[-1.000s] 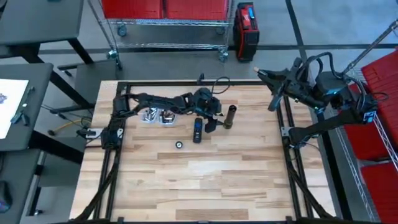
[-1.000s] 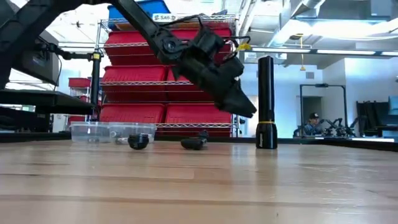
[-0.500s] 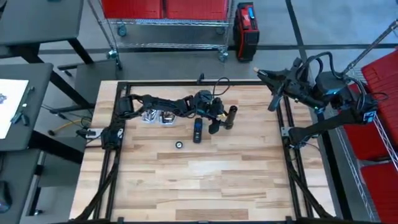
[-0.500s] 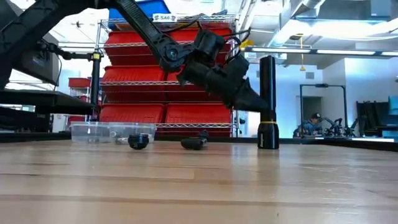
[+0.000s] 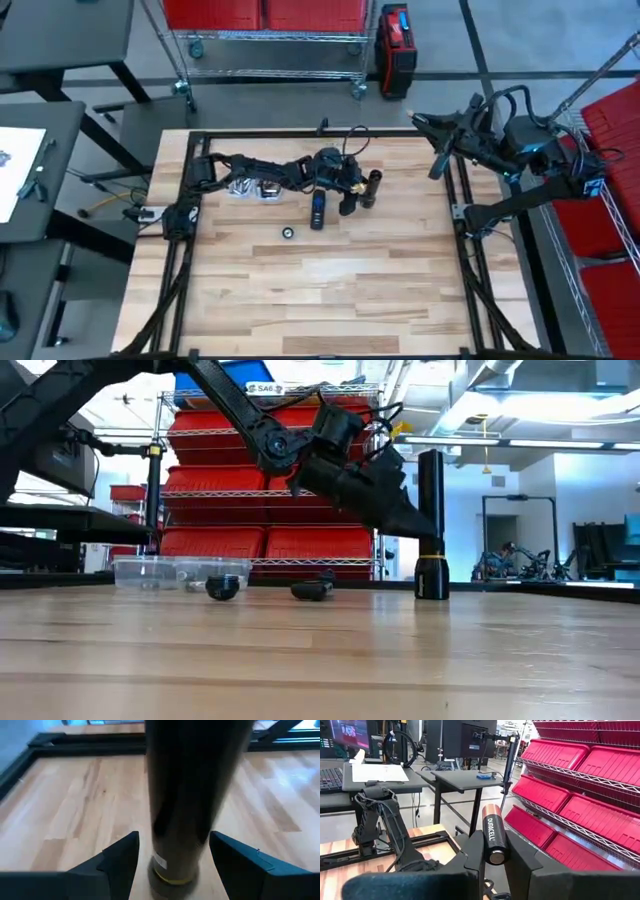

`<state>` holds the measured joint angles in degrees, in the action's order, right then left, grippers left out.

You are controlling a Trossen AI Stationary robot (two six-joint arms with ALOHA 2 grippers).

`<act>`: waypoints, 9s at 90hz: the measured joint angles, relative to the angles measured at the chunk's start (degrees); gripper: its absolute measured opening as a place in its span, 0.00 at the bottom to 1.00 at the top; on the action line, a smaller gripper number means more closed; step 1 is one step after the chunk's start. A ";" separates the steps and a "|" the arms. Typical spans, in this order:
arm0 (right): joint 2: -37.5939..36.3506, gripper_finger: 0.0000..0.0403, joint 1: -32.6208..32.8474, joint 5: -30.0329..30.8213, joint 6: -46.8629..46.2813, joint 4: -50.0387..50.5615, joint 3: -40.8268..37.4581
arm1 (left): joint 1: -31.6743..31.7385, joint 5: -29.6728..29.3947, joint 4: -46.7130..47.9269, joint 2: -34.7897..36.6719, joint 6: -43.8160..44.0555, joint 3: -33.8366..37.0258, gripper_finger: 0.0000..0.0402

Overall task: Insert battery
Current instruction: Insert the brown battery into the flashlight battery compartment

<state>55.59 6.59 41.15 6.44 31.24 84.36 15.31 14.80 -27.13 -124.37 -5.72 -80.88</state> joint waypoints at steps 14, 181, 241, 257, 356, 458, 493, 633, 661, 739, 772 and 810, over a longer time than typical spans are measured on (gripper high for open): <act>0.00 0.09 0.01 0.00 -0.02 -0.13 0.00 | -0.33 -0.12 -0.64 -3.45 2.91 -3.05 0.55; 15.06 0.09 -6.92 -23.47 -42.53 19.65 2.75 | -3.65 -31.51 62.50 15.49 -31.78 -27.85 0.34; 18.74 0.09 -8.37 -25.27 -46.05 21.84 2.82 | -4.85 -35.23 62.79 15.47 -34.60 -26.61 0.34; 18.83 0.09 -9.49 -26.75 -50.47 23.72 2.78 | -5.39 -36.64 65.75 15.47 -34.06 -26.56 0.34; 23.16 0.32 -10.39 -30.16 -55.25 26.52 3.67 | -8.57 -37.79 67.14 13.72 -30.17 -26.51 0.34; -2.32 0.65 22.49 8.48 -49.82 -7.40 -38.26 | -8.50 9.72 34.90 5.48 6.57 -25.64 0.34; -1.88 0.61 14.15 0.29 -30.18 -24.62 -40.70 | -11.09 10.09 34.59 5.61 6.21 -25.73 0.34; 5.28 0.55 8.24 3.15 -31.43 -30.44 -57.28 | -2.47 -0.12 87.81 11.68 10.95 -31.26 0.64; 2.95 0.75 7.86 2.38 -28.57 -27.98 -49.86 | -2.49 -0.17 87.77 11.66 10.44 -31.26 0.64; -4.00 0.75 8.78 2.45 -10.16 -24.82 -26.45 | 9.32 -24.01 105.94 24.23 10.88 -30.50 0.63; -3.03 0.75 9.78 2.22 -22.50 -14.30 -26.47 | 15.49 -18.50 96.21 24.08 5.88 -9.93 0.48; -2.89 0.75 10.99 2.27 -22.97 -14.52 -26.47 | 14.50 -19.34 73.58 24.01 2.89 11.57 0.42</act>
<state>52.71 17.58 43.42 -16.53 16.72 57.89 29.81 -4.54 46.45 -100.36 -2.83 -69.31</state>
